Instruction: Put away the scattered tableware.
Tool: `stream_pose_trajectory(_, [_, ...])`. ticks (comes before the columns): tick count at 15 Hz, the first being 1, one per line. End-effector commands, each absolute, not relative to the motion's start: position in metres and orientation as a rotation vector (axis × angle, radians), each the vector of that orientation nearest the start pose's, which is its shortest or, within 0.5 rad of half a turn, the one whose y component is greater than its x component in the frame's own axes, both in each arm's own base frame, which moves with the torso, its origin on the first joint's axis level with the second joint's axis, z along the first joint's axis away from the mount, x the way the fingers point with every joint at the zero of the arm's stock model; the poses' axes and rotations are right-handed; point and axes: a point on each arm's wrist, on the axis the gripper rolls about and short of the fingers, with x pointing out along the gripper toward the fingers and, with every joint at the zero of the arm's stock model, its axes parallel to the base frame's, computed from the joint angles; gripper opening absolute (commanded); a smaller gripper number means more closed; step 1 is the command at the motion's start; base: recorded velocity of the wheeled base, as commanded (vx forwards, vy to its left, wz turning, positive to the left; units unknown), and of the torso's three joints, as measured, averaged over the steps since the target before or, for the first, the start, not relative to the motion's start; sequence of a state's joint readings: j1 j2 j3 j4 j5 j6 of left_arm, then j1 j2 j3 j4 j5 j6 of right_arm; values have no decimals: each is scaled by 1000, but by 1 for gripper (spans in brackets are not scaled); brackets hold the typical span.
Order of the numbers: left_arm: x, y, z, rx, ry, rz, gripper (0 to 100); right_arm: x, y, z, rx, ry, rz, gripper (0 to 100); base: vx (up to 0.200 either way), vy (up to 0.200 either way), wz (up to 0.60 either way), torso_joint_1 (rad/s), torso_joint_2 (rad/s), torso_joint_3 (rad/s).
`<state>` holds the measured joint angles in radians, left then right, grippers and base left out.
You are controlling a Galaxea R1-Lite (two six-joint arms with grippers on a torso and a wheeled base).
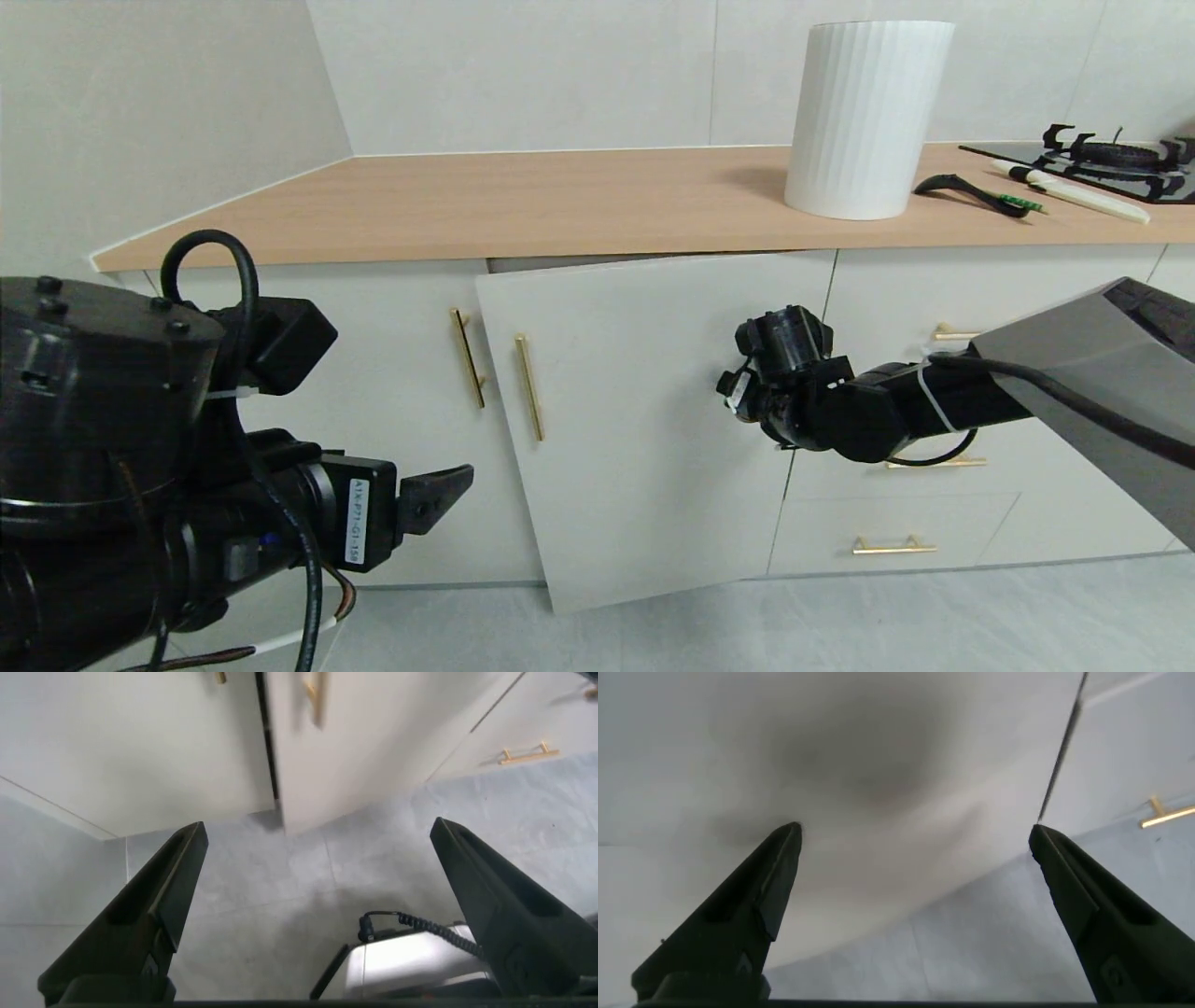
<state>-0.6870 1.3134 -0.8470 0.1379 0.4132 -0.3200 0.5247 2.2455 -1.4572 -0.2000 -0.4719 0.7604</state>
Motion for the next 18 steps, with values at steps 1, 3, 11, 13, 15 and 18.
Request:
stream_pose_trajectory(1, [158, -118, 221, 7, 552, -178, 100, 399, 211, 103, 465, 500, -167, 100, 0, 0, 0, 0, 0, 0])
stream_pose_trajectory(3, [158, -118, 221, 8, 554, -177, 100, 405, 206, 106, 494, 478, -184, 100, 0, 0, 0, 0, 0, 0])
stream_pose_trajectory(11, [158, -118, 221, 8, 554, -177, 100, 415, 200, 106, 513, 437, -236, 100, 0, 0, 0, 0, 0, 0])
stream_pose_trajectory(13, [158, -118, 221, 8, 554, -177, 100, 415, 200, 106, 512, 438, -237, 100, 0, 0, 0, 0, 0, 0])
stream_pose_trajectory(15, [158, -118, 221, 8, 554, -177, 100, 413, 199, 108, 507, 443, -240, 100, 0, 0, 0, 0, 0, 0])
stream_pose_trajectory(18, [154, -113, 226, -7, 530, -176, 100, 370, 178, 154, 489, 416, -214, 100, 0, 0, 0, 0, 0, 0])
